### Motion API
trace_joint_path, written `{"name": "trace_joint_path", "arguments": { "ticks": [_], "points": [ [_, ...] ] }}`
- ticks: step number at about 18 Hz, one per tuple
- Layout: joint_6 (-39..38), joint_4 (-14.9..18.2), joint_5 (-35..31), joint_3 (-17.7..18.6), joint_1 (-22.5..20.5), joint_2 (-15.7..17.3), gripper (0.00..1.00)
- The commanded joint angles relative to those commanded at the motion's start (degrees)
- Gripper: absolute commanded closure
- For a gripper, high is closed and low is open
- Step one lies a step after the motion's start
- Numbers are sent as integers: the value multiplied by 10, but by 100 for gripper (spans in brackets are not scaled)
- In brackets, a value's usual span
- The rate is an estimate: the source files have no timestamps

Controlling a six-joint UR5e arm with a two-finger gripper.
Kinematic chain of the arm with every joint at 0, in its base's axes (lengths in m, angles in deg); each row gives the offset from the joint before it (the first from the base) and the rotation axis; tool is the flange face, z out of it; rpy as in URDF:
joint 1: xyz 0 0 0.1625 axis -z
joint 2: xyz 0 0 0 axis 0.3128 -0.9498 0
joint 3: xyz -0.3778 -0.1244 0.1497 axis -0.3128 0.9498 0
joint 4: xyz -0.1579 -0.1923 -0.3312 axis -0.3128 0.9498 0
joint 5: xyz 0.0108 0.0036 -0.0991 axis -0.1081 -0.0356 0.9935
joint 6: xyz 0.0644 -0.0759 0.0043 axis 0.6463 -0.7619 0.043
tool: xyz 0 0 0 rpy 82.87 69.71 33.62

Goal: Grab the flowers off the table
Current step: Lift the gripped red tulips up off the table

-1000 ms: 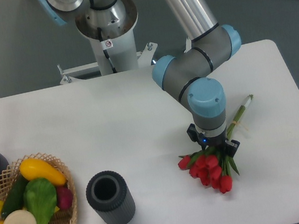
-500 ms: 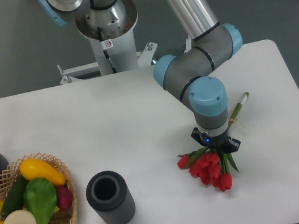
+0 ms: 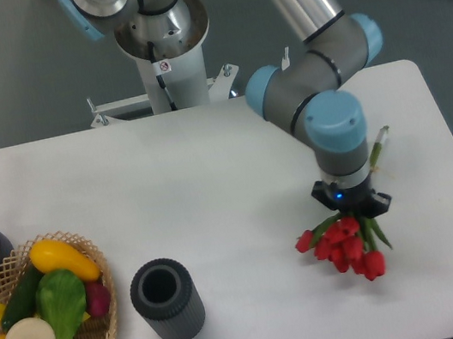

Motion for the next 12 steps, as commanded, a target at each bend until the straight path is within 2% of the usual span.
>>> {"name": "trace_joint_path", "arguments": {
  "ticks": [2, 3, 6, 8, 12],
  "points": [
    [1, 49, 17, -38, -1, -3, 95],
    [4, 61, 35, -54, -1, -7, 95],
    [49, 71, 47, -84, -4, -16, 94],
    [53, 72, 46, -92, -4, -16, 95],
    [71, 101, 43, -99, -8, -12, 95]
  ]
}}
